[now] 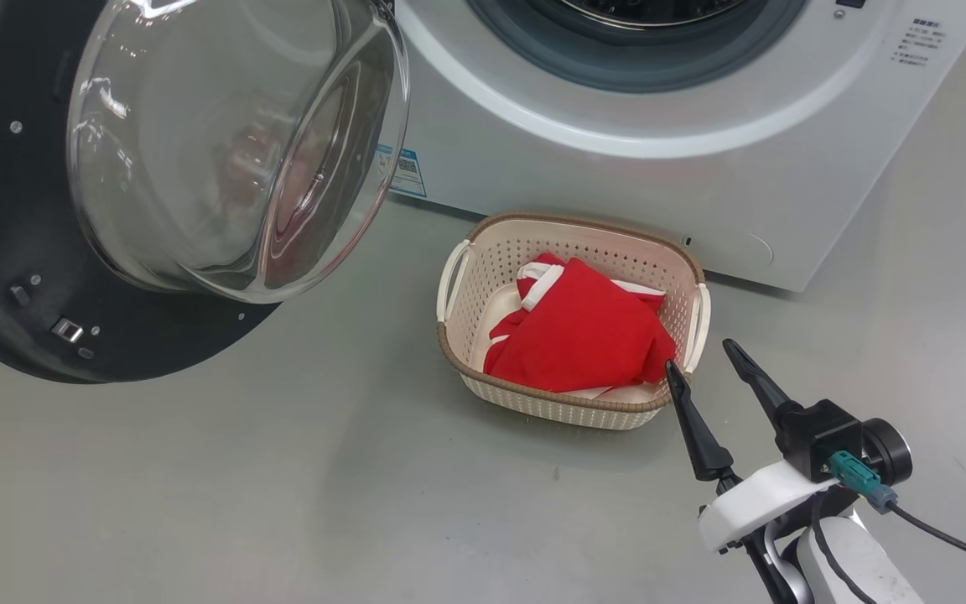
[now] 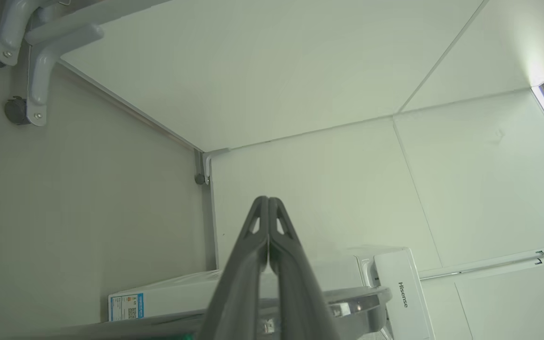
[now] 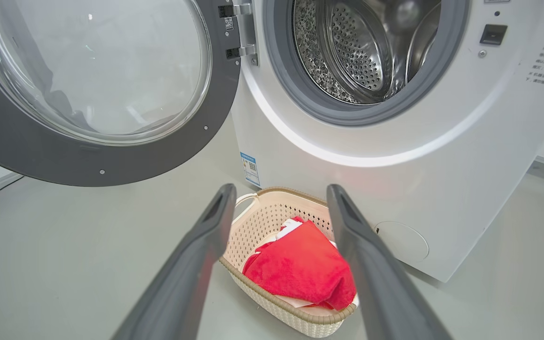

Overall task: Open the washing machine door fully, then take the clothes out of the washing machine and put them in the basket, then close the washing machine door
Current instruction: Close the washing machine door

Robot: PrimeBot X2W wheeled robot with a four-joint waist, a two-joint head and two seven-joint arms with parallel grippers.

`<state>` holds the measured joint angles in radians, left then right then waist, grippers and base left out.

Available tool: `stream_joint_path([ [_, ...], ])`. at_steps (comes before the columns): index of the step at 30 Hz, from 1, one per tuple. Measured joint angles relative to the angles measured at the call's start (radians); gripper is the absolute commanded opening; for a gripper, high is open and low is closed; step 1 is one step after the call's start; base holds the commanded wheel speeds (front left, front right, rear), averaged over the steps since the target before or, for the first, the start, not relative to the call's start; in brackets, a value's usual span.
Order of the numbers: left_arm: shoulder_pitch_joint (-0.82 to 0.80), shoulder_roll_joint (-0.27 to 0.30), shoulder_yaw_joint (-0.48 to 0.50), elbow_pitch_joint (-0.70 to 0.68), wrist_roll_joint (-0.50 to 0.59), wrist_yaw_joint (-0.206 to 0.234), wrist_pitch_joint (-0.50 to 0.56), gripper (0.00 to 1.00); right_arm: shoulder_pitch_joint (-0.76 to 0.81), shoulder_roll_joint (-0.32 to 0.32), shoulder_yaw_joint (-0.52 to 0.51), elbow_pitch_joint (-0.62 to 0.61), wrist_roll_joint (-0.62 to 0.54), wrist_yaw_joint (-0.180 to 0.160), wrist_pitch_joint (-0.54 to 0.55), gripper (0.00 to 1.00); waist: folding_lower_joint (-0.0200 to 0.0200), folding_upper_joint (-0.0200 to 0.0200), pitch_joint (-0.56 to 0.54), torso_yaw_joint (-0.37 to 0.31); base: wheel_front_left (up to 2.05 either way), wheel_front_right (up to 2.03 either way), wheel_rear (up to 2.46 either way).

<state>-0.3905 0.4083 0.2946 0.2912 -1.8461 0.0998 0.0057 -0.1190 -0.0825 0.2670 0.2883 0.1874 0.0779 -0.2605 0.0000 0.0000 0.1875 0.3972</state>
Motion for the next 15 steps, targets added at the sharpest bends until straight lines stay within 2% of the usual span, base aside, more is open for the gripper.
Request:
stream_joint_path([
  [5, -0.03, 0.013, -0.072, 0.059, 0.009, 0.001, 0.063, 0.0, -0.003, -0.005, 0.001, 0.004, 0.0, 0.0, 0.0, 1.0, 0.0001, 0.0, 0.006, -0.012, 0.0, 0.0, 0.0],
  [15, -0.073, 0.045, -0.141, 0.136, 0.015, 0.001, 0.185, 0.0, -0.016, -0.004, 0.006, 0.009, 0.0, 0.003, 0.0, 1.0, 0.0, 0.0, 0.004, -0.034, 0.0, 0.0, 0.0],
])
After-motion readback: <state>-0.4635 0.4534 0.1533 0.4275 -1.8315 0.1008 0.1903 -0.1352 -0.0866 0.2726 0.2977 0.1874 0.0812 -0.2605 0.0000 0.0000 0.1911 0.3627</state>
